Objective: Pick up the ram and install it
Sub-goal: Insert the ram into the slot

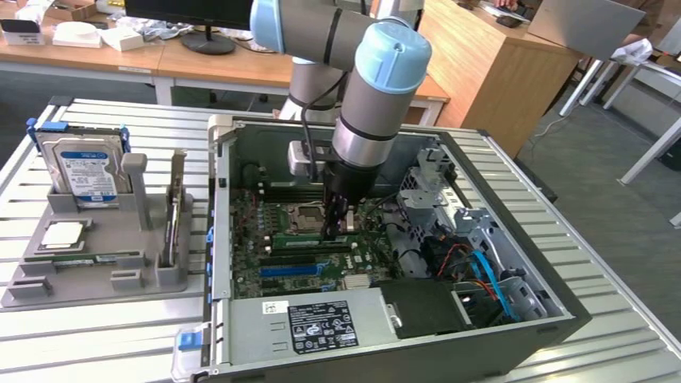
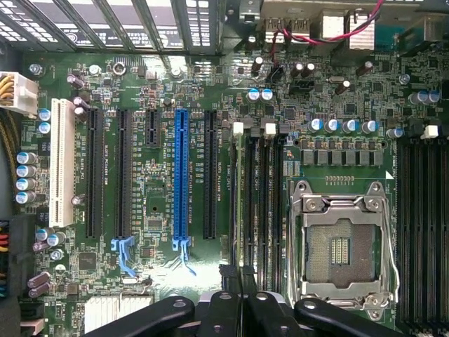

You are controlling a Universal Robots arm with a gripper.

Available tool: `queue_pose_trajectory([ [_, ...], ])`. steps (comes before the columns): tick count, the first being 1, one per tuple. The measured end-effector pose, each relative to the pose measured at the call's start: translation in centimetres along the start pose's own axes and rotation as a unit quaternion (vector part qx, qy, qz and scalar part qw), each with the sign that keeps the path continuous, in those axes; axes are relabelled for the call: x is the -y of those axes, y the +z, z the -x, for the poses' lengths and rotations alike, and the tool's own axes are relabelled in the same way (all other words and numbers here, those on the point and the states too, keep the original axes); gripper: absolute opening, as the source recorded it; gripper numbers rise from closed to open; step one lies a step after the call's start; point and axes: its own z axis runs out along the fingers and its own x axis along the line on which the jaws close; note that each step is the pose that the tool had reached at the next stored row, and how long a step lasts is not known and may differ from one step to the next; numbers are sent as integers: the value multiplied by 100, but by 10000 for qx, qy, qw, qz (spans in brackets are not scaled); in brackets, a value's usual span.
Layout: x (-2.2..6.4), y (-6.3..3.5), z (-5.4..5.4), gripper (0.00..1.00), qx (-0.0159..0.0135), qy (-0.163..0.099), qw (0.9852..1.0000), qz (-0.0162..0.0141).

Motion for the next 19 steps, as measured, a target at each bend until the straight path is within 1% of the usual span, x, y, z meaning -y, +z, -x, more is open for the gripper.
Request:
queue_pose_trajectory([
  [19, 1, 21, 8, 11, 1, 5, 10000, 0],
])
